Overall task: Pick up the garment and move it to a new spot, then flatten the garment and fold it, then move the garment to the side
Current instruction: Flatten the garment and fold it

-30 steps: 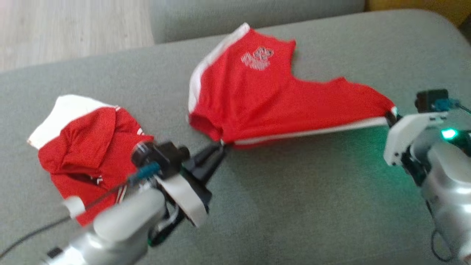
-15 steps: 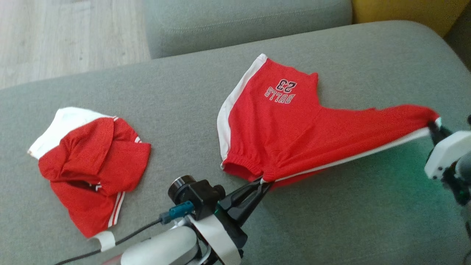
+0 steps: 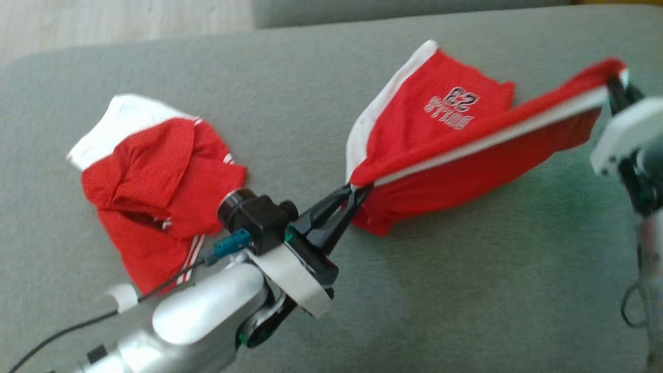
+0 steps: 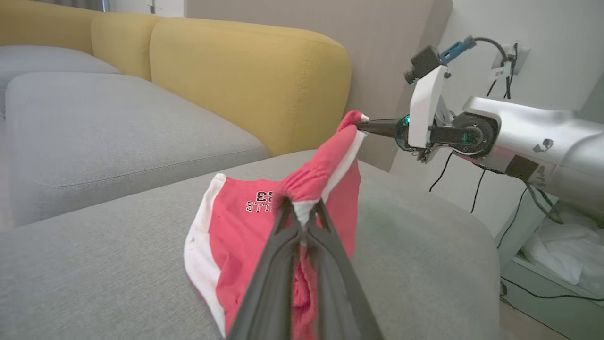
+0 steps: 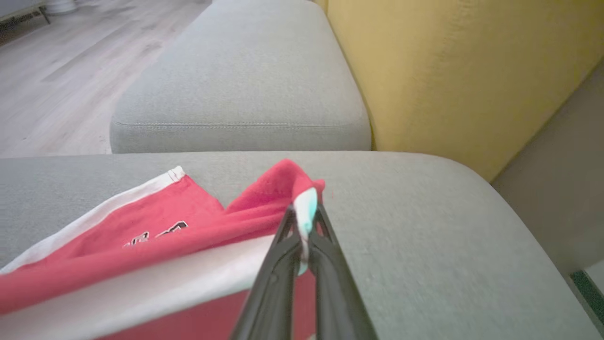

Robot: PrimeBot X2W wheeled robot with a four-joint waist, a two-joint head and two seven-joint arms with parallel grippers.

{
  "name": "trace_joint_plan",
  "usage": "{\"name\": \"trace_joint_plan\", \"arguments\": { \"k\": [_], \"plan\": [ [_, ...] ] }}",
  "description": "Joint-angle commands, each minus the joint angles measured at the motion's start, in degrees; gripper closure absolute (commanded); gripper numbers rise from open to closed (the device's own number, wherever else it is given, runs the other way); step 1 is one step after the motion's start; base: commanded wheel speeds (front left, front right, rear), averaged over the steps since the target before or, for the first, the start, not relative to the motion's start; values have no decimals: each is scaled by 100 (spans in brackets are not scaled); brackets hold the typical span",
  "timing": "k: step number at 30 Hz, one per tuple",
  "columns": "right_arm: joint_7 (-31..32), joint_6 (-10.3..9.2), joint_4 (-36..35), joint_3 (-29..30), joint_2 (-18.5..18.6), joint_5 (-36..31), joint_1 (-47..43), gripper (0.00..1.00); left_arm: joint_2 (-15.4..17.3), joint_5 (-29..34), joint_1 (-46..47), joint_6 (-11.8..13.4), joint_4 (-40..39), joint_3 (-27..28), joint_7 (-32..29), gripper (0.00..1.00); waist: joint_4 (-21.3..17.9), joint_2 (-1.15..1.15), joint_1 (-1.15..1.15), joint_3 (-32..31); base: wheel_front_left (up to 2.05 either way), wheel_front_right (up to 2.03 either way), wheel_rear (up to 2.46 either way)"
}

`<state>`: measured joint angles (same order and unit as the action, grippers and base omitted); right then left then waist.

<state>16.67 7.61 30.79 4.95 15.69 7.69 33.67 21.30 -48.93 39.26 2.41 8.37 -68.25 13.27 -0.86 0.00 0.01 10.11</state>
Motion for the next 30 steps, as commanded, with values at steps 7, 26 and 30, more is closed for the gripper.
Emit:
{"name": "trace_joint_plan", "arguments": {
  "k": [7,26,30],
  "plan": [
    [48,-12,66,-107,-193,-641,995,100,56,-4,565,-145,-47,307,13,100,583,0,-1,590,0,0,0],
    [-990,-12,2161,-111,-260,-1513,2429,100,-463,170,998,-500,285,43,-32,100,1356,0,-1,1285,0,0,0],
    [-1045,-12,2569,-179,-255,-1550,2549,100,-537,120,995,-555,351,22,-26,100,1416,0,-1,1299,0,0,0]
  ]
}}
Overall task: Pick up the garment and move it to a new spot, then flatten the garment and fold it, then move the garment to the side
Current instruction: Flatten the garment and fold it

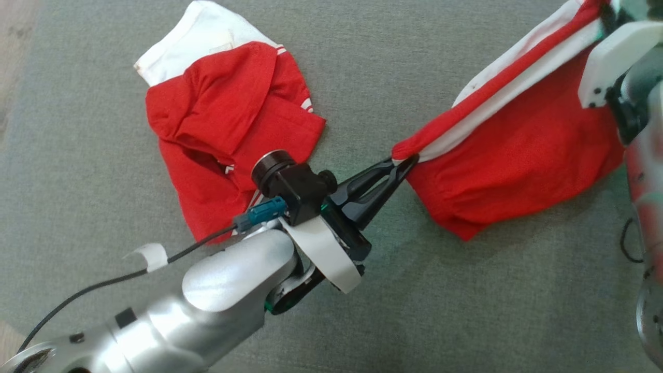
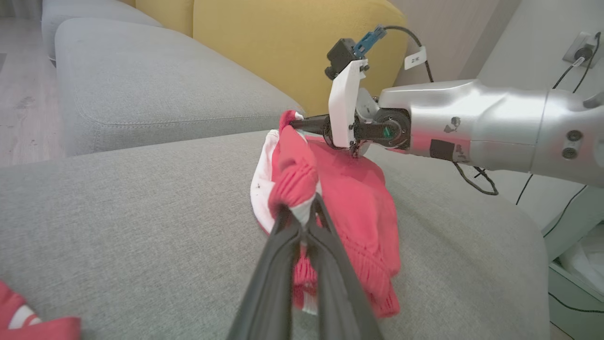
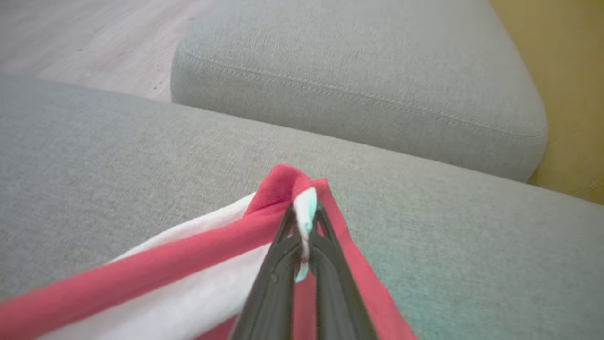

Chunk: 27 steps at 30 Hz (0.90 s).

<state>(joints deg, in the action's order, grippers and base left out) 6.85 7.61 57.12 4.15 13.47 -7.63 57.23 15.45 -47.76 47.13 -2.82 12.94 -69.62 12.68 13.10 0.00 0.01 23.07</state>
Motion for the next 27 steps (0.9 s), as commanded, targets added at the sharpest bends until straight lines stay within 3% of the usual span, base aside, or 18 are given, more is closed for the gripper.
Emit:
{"name": "trace_joint_plan", "arguments": {
  "k": [1,2,14,15,16,17,27],
  "plan": [
    [-83,-12,21,-103,-20,-30,214,65,39,4,214,-43,-89,148,31,100,27,0,-1,2,0,0,0],
    [-110,-12,100,-94,-11,-39,231,0,31,1,218,-51,-71,142,31,100,30,0,-1,0,0,0,0],
    [-917,-12,646,-401,-63,493,431,0,72,-12,193,-6,109,108,6,98,-99,0,-1,-234,0,0,0],
    [-1004,-12,670,-428,-59,578,440,0,89,4,180,35,134,117,15,73,-124,0,-1,-279,0,0,0],
    [-1088,-12,690,-458,-71,682,450,0,100,-6,155,79,156,149,30,4,-153,0,-1,-332,0,0,0],
    [-1162,-12,704,-502,-85,789,456,0,108,-32,127,117,174,184,40,0,-182,0,-1,-386,0,0,0],
    [-1832,-12,352,-1198,50,1913,155,0,347,-247,-223,471,191,501,125,0,-542,0,-1,-1180,0,0,0]
  ]
}}
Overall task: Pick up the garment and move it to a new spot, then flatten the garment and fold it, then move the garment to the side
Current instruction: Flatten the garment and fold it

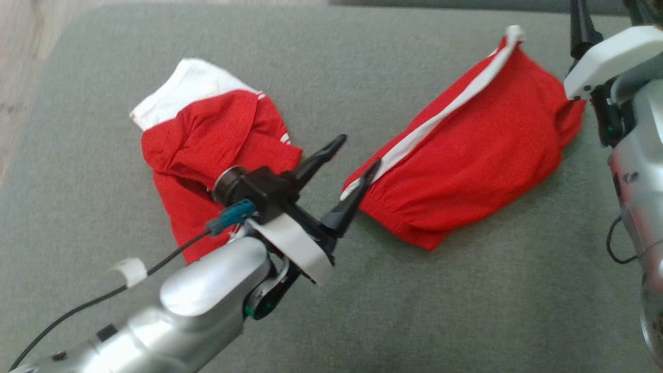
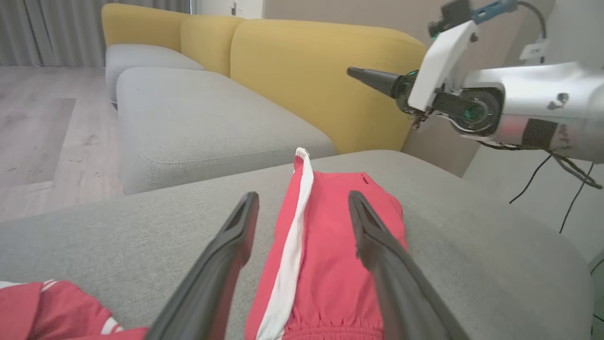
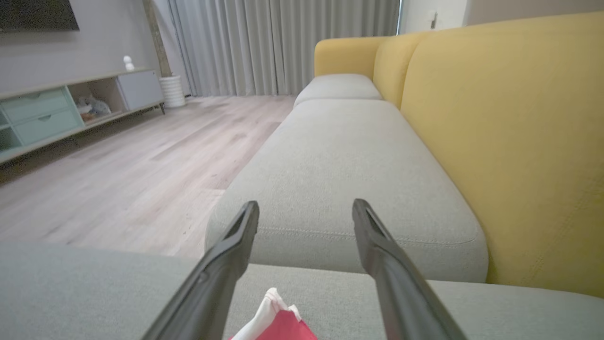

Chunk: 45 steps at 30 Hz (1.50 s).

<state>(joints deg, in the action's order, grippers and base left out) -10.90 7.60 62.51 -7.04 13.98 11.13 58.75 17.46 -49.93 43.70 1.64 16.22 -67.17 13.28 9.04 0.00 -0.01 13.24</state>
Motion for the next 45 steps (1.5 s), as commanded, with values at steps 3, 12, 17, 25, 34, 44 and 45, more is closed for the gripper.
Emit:
{"name": "trace_joint_plan", "arguments": {
  "k": [3,12,17,25,34,44,45],
  "plan": [
    [-142,-11,-414,-173,66,414,-228,0,241,-173,-56,286,-142,527,103,0,-250,0,1,-437,0,0,0],
    [-341,-11,-1559,-268,160,1127,-1451,0,443,-326,-789,914,-478,1754,168,0,-570,0,1,-928,0,0,0],
    [-371,-11,-2327,-42,25,1144,-2302,0,410,170,-1436,1092,-775,2611,170,0,-678,0,1,-1054,0,0,0],
    [-387,-11,-3350,592,-649,762,-3789,0,-93,1171,-2761,1033,-969,3753,171,0,-764,0,1,-1194,0,0,0],
    [-176,-11,-4300,975,-1088,328,-4871,0,-657,2040,-3547,395,-801,4601,172,0,-817,0,1,-1026,0,0,0],
    [838,-11,-4751,1451,-1105,-162,-3868,0,-1086,2632,-3194,-319,-629,4958,172,0,-418,0,1,-228,0,0,0],
    [1120,-11,-4588,1584,-1047,-273,-3500,0,-1143,2711,-3115,-414,-601,4941,172,0,-309,0,1,-81,0,0,0]
  ]
}}
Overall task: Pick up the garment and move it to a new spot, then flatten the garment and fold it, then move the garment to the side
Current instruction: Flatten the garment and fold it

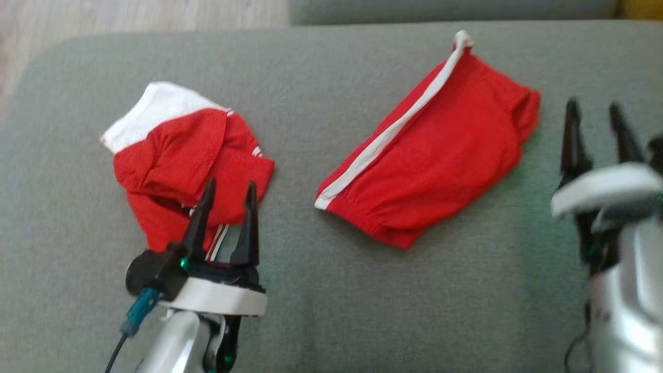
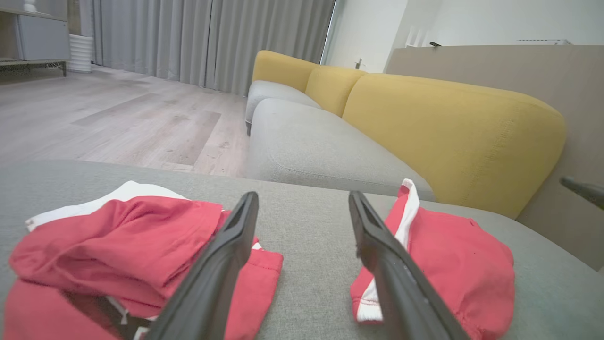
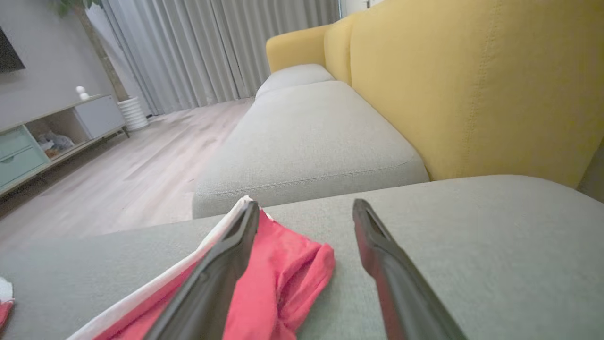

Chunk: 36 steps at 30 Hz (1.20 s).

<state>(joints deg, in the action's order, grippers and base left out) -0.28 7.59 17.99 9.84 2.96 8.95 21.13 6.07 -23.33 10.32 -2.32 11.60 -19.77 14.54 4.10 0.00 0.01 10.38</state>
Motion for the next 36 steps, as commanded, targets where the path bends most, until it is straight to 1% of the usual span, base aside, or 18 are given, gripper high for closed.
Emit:
{"name": "trace_joint_plan", "arguments": {
  "k": [1,7,12,17,21,27,28,29,32,36],
  "plan": [
    [197,-10,-17,-34,73,-79,450,0,-32,77,260,-52,-121,207,45,0,235,0,-1,268,0,0,0],
    [1066,-10,1042,474,336,-408,1541,0,-170,170,500,-213,-66,252,46,0,580,0,-1,644,0,0,0],
    [1672,-10,2026,803,605,-891,2182,0,-242,210,623,-306,-27,252,46,0,777,0,-1,850,0,0,0],
    [1895,-10,2723,990,693,-1239,2561,0,-283,231,730,-365,1,253,46,0,861,0,-1,970,0,0,0],
    [1932,-10,3026,1029,727,-1452,2695,0,-296,232,791,-396,59,205,46,0,869,0,-1,1020,0,0,0],
    [1908,-10,3523,769,776,-1611,2921,0,-311,237,924,-428,74,174,46,0,843,0,-1,1111,0,0,0],
    [1880,-10,3594,734,783,-1581,2957,31,-312,236,939,-431,70,176,46,0,835,0,-1,1118,0,0,0],
    [1827,-10,3654,706,792,-1538,2991,100,-313,235,949,-434,68,180,46,0,826,0,-1,1119,0,0,0],
    [1539,-10,3757,576,837,-1403,3048,100,-316,242,939,-440,82,205,46,0,767,0,-1,1064,0,0,0],
    [1028,-10,3775,587,920,-1105,3042,100,-317,262,860,-446,117,261,46,0,637,0,-1,901,0,0,0]
  ]
}}
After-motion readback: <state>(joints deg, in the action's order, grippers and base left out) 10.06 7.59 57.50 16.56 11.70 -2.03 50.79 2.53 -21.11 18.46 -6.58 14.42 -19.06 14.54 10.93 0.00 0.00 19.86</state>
